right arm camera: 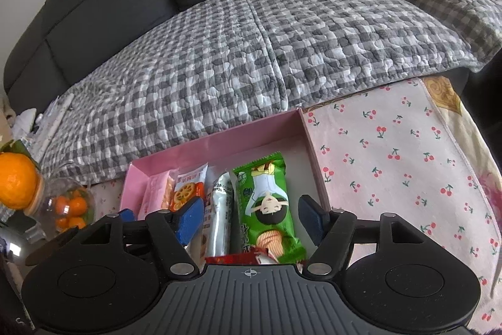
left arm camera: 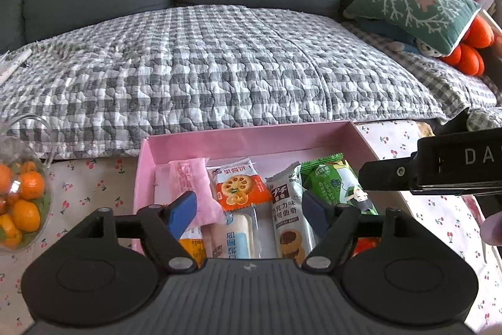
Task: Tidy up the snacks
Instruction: 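Carry both snacks over box and open both tools to drop them, then move left tool to white yogurt-bread packet while right tool moves to white wafer packet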
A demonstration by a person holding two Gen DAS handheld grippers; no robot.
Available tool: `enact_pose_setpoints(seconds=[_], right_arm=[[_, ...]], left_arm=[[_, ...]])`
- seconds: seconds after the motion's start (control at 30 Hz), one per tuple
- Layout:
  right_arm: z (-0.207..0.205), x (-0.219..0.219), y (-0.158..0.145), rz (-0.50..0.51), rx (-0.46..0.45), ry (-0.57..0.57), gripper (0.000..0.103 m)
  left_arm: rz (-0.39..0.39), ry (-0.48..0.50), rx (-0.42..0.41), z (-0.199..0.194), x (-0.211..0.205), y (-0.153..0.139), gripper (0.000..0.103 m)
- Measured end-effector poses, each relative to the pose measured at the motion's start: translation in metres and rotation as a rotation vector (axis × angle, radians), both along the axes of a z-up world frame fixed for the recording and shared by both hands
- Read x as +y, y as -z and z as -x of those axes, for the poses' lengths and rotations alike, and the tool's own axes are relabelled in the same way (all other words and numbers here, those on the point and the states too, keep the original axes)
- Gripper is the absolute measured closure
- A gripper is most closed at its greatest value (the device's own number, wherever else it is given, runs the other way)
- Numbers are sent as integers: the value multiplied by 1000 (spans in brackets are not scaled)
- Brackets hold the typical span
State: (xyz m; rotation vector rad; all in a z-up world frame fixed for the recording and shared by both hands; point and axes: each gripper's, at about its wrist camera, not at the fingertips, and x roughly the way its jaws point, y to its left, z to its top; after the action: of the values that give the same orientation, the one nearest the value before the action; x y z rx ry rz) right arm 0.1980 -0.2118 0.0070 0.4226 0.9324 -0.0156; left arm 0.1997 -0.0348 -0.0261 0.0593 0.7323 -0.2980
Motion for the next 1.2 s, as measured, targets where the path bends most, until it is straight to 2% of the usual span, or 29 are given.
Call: enact_pose_setpoints(seconds=[0.33, 0.7, 1.0, 1.2], right_arm=[[31, 2, -16, 2, 15, 8, 23], [74, 7, -29, -3, 43, 0, 19], [109, 13, -27, 7, 76, -22, 14], [132, 19, -24, 33, 94, -56, 14]], left_arm=[[-10, -12, -9, 31, 8, -15, 15], [0, -41, 28, 70, 17, -21, 4], [-40, -54, 64, 105, 26, -22, 1], [-43, -80, 142, 123, 33, -13, 1]])
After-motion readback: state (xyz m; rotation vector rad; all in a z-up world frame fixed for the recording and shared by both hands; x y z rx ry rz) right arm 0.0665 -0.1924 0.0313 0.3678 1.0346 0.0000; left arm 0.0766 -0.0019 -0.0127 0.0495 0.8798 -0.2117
